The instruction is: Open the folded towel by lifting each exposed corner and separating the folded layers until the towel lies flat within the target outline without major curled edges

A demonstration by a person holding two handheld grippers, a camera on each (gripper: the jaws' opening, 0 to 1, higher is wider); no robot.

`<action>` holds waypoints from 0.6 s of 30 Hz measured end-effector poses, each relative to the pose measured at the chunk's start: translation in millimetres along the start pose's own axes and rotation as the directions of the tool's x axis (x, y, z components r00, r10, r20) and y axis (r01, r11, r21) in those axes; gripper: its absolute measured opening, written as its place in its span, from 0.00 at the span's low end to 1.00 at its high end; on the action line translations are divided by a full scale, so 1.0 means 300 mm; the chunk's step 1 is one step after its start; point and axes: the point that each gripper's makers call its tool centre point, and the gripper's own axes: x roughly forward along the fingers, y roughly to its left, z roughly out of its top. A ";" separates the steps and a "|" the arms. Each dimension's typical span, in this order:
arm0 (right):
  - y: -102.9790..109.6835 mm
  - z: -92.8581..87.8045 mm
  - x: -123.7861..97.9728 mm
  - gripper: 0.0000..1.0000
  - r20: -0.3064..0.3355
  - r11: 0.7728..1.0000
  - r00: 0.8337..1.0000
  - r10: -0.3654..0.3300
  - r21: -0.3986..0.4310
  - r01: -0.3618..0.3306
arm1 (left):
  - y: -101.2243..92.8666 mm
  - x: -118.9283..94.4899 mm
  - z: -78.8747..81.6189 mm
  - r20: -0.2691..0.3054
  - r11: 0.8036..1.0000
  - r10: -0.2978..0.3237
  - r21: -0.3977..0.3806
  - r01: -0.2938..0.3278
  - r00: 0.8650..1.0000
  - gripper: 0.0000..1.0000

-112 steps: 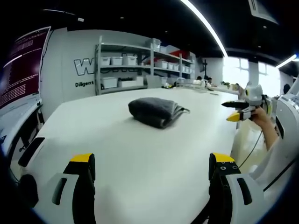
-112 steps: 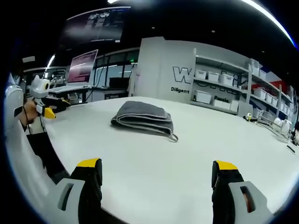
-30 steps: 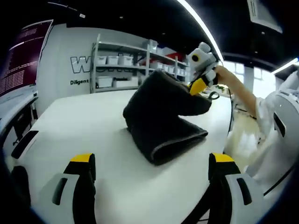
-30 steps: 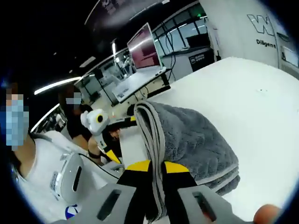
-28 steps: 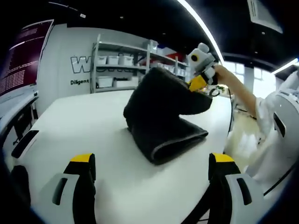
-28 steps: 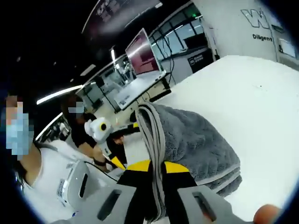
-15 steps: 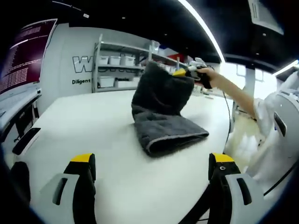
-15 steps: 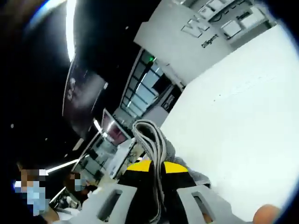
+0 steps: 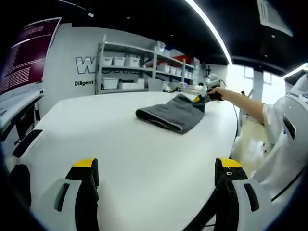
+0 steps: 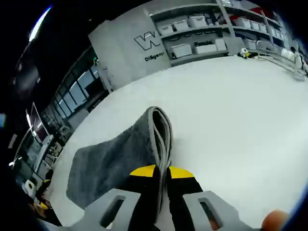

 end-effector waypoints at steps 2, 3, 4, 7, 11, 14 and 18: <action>-0.016 -0.026 -0.017 0.05 -0.019 0.999 1.000 -0.016 -0.039 0.015 | -0.005 0.006 0.002 0.001 1.000 -0.006 0.000 0.006 1.000 0.99; -0.017 -0.032 -0.023 0.06 -0.023 0.997 1.000 -0.013 -0.077 0.011 | -0.008 0.011 0.002 0.000 1.000 -0.009 -0.001 0.009 1.000 0.99; -0.019 -0.038 -0.031 0.07 -0.024 0.995 1.000 -0.014 -0.098 0.012 | -0.010 0.018 -0.001 -0.007 1.000 -0.013 0.000 0.013 1.000 0.99; -0.012 -0.010 -0.060 0.18 0.034 0.953 0.999 -0.019 -0.300 0.028 | -0.022 0.029 0.001 -0.024 0.999 -0.023 0.024 0.023 0.999 0.99; -0.054 0.013 -0.167 0.52 0.128 0.899 0.990 -0.051 -0.426 0.102 | -0.058 0.051 -0.004 -0.062 0.995 -0.063 0.074 0.068 0.996 0.99; 0.042 0.004 -0.274 0.68 0.229 0.902 0.970 0.079 -0.432 0.029 | -0.093 0.085 -0.014 -0.123 0.983 -0.103 0.141 0.120 0.987 0.98; 0.172 -0.073 -0.410 0.92 0.283 0.860 0.945 0.167 -0.510 0.000 | -0.137 0.153 0.021 -0.149 0.964 -0.148 0.201 0.177 0.978 0.97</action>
